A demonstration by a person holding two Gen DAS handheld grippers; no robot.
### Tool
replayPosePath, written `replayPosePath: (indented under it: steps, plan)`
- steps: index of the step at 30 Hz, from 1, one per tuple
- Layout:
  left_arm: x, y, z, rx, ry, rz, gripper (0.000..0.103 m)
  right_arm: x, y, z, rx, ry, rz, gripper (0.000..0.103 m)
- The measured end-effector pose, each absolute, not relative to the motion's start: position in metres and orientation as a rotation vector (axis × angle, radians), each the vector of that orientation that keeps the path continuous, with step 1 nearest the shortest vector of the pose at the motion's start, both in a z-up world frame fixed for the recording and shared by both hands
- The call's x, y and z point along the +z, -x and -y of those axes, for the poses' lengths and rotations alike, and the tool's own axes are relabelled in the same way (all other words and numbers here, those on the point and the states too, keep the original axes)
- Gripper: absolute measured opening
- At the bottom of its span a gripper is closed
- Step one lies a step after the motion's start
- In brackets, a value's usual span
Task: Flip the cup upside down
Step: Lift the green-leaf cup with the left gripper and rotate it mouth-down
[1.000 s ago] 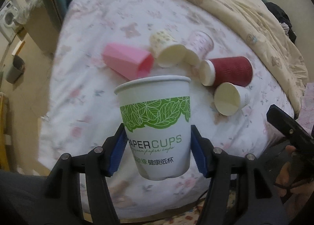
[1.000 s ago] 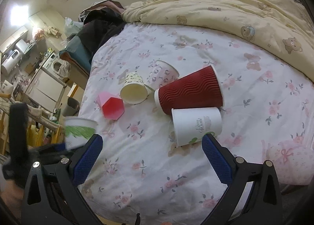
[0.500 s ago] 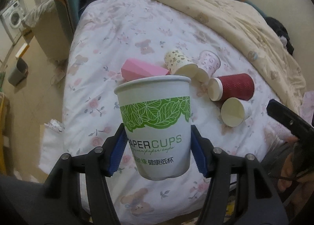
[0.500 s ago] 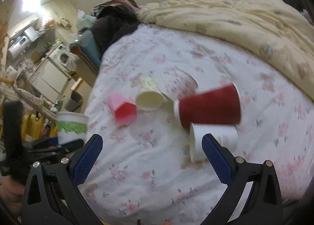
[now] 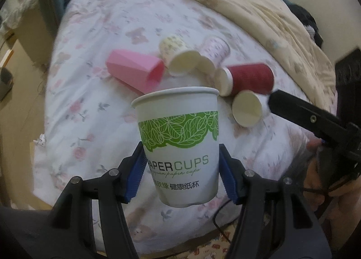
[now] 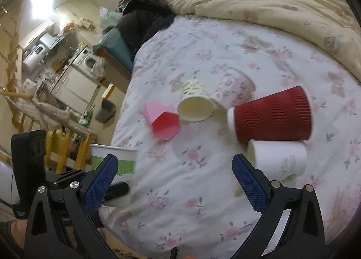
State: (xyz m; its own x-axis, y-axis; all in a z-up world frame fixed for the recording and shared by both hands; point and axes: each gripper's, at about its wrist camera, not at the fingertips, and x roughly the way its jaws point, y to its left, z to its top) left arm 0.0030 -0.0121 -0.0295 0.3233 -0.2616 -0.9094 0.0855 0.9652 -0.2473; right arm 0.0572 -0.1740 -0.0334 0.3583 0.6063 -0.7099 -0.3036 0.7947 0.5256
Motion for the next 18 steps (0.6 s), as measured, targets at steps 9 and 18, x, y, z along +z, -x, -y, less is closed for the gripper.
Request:
replayPosePath:
  steps: [9,18]
  plan:
    - [-0.027,0.009,0.046,-0.358,0.072,-1.219,0.057,-0.039,-0.051,0.157,0.672,-0.292,-1.096,0.103]
    - [-0.016,0.015,0.054,-0.413,0.05,-1.175,0.056,-0.044,-0.055,0.163,0.639,-0.308,-1.11,0.103]
